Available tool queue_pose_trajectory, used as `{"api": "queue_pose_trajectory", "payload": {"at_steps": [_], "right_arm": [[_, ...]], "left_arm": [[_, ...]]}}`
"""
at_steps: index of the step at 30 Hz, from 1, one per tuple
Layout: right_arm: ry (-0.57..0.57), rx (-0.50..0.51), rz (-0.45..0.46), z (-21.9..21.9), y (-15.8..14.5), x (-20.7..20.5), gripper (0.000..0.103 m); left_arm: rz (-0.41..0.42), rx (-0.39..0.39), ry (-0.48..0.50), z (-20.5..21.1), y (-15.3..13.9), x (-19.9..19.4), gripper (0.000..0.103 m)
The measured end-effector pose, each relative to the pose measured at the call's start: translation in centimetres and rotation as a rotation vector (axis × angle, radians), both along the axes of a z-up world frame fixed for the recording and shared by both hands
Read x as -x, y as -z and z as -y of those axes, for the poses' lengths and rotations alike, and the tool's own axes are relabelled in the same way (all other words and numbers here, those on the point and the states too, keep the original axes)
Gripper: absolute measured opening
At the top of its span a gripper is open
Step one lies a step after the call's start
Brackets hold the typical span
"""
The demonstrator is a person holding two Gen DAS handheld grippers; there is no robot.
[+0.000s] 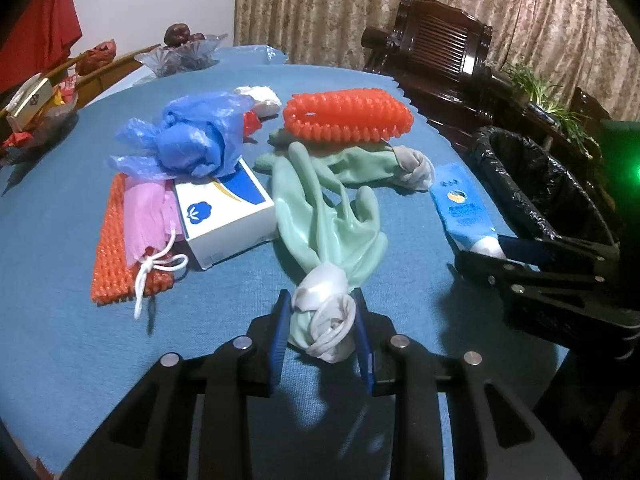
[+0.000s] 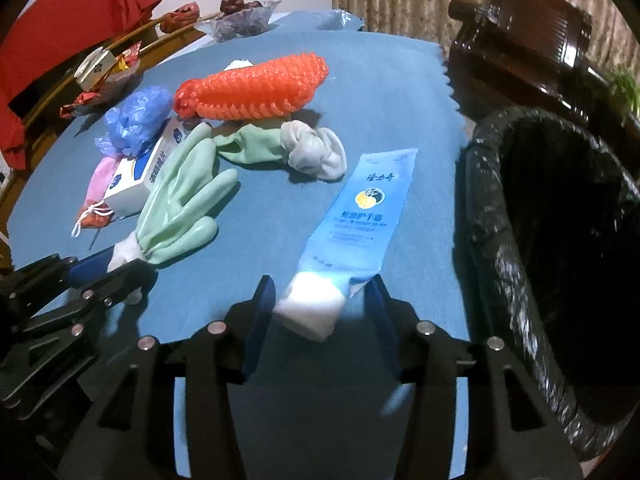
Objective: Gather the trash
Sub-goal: 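Grasp the blue hand-cream tube with the right tool while the left tool grasps the pale green glove, then carry tube and glove over the bin and open both tools to drop them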
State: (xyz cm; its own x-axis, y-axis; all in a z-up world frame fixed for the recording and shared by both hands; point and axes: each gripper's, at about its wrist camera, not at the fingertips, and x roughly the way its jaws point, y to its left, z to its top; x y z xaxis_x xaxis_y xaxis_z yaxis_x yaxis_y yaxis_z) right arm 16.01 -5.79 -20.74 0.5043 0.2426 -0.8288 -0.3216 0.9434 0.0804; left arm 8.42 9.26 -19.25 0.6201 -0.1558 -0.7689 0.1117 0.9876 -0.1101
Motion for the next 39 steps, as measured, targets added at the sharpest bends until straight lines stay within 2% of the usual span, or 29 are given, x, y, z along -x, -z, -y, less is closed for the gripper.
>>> {"api": "queue_pose_trajectory", "payload": {"at_steps": [5, 8, 12, 14, 16, 18, 22, 31, 39], "right_arm": [[-0.03, 0.02, 0.004, 0.5, -0.2, 0.2, 0.036], [-0.022, 0.019, 0.004, 0.6, -0.1, 0.2, 0.037], [-0.012, 0.005, 0.003, 0.4, -0.1, -0.2, 0.046], [-0.011, 0.005, 0.008, 0.3, 0.0, -0.5, 0.04], [-0.008, 0.006, 0.009, 0.6, -0.1, -0.7, 0.031], [-0.002, -0.007, -0.001, 1.0, -0.2, -0.7, 0.03], [-0.008, 0.003, 0.017, 1.1, -0.9, -0.3, 0.03], [0.013, -0.023, 0.05, 2.5, -3.6, 1.2, 0.028], [0.017, -0.022, -0.018, 2.3, -1.7, 1.3, 0.028]], "left_arm": [[-0.005, 0.002, -0.001, 0.0, 0.1, -0.1, 0.032], [-0.012, 0.0, 0.002, 0.2, 0.2, -0.4, 0.035], [-0.02, -0.003, -0.008, 0.3, 0.4, -1.0, 0.041], [-0.017, -0.009, -0.011, 0.5, 0.5, -1.2, 0.042], [-0.011, -0.014, -0.007, 0.6, 0.7, -1.5, 0.041], [-0.001, -0.025, 0.004, 0.8, 0.7, -1.5, 0.034], [0.009, -0.034, 0.005, 1.1, 0.6, -1.3, 0.03], [0.052, 0.002, 0.021, 1.4, -1.9, 0.0, 0.028], [0.009, -0.016, 0.02, 1.6, -0.8, 0.1, 0.028]]}}
